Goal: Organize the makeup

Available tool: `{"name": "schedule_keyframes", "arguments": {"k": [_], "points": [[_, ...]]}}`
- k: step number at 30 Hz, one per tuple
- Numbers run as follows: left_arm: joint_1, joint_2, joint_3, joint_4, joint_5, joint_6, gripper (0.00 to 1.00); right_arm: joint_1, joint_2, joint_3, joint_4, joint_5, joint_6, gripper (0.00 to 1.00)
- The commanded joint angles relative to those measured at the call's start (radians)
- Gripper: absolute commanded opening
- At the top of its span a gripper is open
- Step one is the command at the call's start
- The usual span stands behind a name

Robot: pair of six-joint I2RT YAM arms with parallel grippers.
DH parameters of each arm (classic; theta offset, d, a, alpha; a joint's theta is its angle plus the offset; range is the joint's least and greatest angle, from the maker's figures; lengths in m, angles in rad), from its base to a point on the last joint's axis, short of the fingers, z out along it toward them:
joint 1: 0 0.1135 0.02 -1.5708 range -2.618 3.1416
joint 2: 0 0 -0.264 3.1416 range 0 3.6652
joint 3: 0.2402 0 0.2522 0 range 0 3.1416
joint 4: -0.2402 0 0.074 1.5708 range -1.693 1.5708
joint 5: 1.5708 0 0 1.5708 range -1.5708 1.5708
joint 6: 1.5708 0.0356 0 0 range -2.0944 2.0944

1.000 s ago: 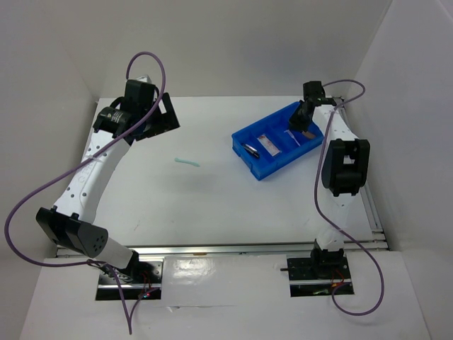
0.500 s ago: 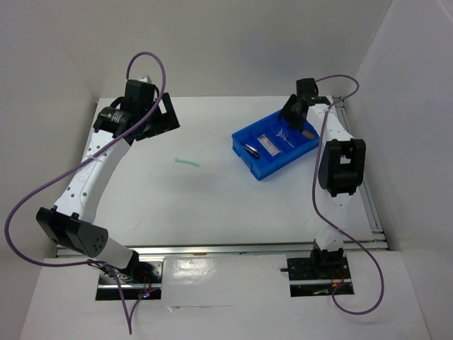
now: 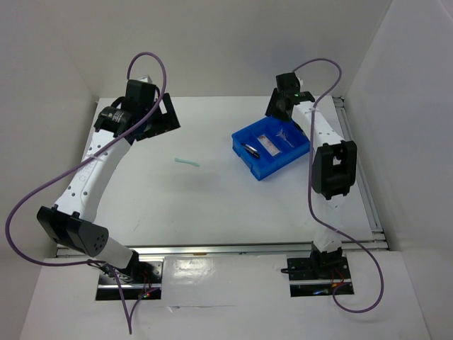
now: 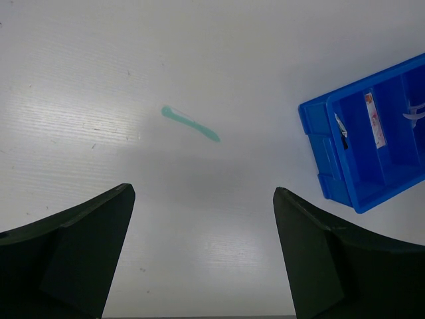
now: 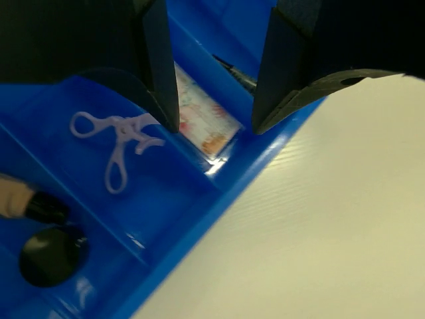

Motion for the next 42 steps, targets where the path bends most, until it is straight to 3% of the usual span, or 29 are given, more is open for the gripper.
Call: {"name": "schedule_keyframes", "arguments": {"k": [1, 2, 6, 17, 22, 27, 33, 39, 42], "points": [[0.006, -0.004, 0.01, 0.021, 0.008, -0.003, 1.0, -0.055, -0.03, -0.022, -0.036, 0.013, -0.001, 0.59], [0.006, -0.004, 0.01, 0.021, 0.008, -0.003, 1.0, -0.055, -0.018, -0.022, -0.05, 0.002, 0.0, 0.63], [0.006, -0.004, 0.01, 0.021, 0.008, -0.003, 1.0, -0.091, 0.003, -0.022, -0.059, -0.067, 0.0, 0.63], [0.006, -0.004, 0.01, 0.021, 0.008, -0.003, 1.0, -0.142, 0.055, -0.053, -0.05, -0.184, 0.041, 0.46], [0.006, -0.004, 0.01, 0.021, 0.008, -0.003, 1.0, -0.142, 0.075, -0.053, -0.059, -0.193, 0.041, 0.45], [0.006, -0.004, 0.01, 0.021, 0.008, -0.003, 1.0, -0.142, 0.075, -0.076, -0.059, -0.193, 0.041, 0.32], [0.006, -0.004, 0.01, 0.021, 0.008, -0.003, 1.0, -0.142, 0.075, -0.076, -0.059, -0.193, 0.041, 0.28], [0.006, 0.005, 0.01, 0.021, 0.008, -0.003, 1.0, -0.142, 0.042, -0.086, -0.047, -0.184, 0.041, 0.03], [0.006, 0.005, 0.01, 0.021, 0.008, -0.003, 1.0, -0.142, 0.032, -0.062, -0.047, -0.165, 0.052, 0.0]]}}
